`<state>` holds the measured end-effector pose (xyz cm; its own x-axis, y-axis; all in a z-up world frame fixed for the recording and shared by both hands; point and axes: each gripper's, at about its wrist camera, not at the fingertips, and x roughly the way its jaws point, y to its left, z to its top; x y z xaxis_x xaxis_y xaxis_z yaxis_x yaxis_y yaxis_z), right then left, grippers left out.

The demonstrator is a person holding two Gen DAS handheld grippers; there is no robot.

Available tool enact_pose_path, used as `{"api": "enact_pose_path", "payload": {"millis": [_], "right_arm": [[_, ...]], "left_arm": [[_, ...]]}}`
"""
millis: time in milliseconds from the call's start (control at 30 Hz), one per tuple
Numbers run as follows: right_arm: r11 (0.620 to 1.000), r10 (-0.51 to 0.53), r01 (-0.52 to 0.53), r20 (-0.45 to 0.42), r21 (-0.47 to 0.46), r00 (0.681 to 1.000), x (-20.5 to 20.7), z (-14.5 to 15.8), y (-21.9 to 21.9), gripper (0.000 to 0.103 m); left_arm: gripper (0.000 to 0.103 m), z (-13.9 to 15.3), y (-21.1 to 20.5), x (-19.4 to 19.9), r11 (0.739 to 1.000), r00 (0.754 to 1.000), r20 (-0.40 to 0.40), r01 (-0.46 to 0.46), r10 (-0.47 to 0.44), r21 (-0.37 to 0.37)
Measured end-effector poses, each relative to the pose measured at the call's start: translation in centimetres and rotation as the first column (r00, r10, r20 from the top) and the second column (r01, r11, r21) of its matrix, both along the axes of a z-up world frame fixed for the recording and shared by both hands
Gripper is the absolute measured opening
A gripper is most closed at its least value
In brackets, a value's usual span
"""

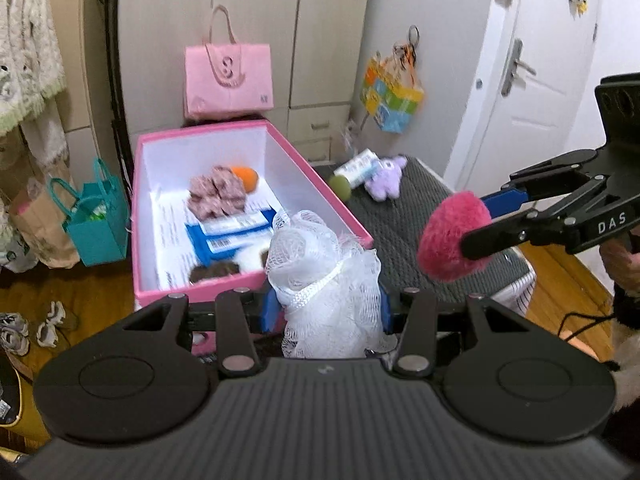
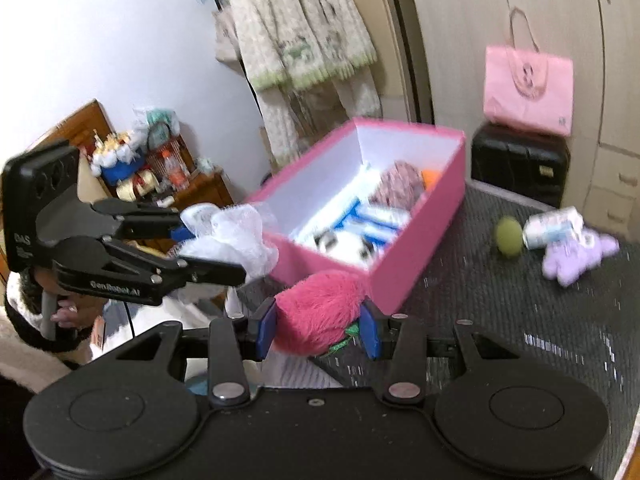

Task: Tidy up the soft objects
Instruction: 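Carry the bath puff and strawberry plush with both tools over the box, then open both tools to drop the bath puff and strawberry plush into the box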

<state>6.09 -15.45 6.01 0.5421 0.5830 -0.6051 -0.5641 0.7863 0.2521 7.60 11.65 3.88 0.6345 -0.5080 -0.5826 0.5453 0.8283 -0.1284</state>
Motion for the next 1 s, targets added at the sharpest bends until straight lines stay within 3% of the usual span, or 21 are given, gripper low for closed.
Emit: {"api": "enact_pose_path", "payload": {"millis": [333,467,700,1000], "right_arm": [[1.0,0.023,-0.024,0.11,0.009,0.994,3.9,2.0,3.8,0.048],[1.0,-0.004,0.0,0.144,0.027,0.99,6.2,2.0,4.2,0.048],[0.999,-0.011,0.007,0.122,0.034,0.992,11.8,0.5,5.5,0.048],[0.998,0.027,-0.027,-0.005,0.052,1.0,18.6,-2.4,7.7,0.049]], "left_arm": [[0.046,2.5,1.0,2.4,0.999,0.991,0.125,-0.036,0.04,-0.03],[0.046,2.0,0.9,4.6,0.998,0.992,0.112,-0.054,0.056,-0.026],[0.046,-0.6,0.4,9.9,0.988,0.986,0.073,-0.154,0.152,0.031],[0.047,-3.0,0.7,13.6,0.987,0.988,0.005,-0.153,0.153,0.048]]}}
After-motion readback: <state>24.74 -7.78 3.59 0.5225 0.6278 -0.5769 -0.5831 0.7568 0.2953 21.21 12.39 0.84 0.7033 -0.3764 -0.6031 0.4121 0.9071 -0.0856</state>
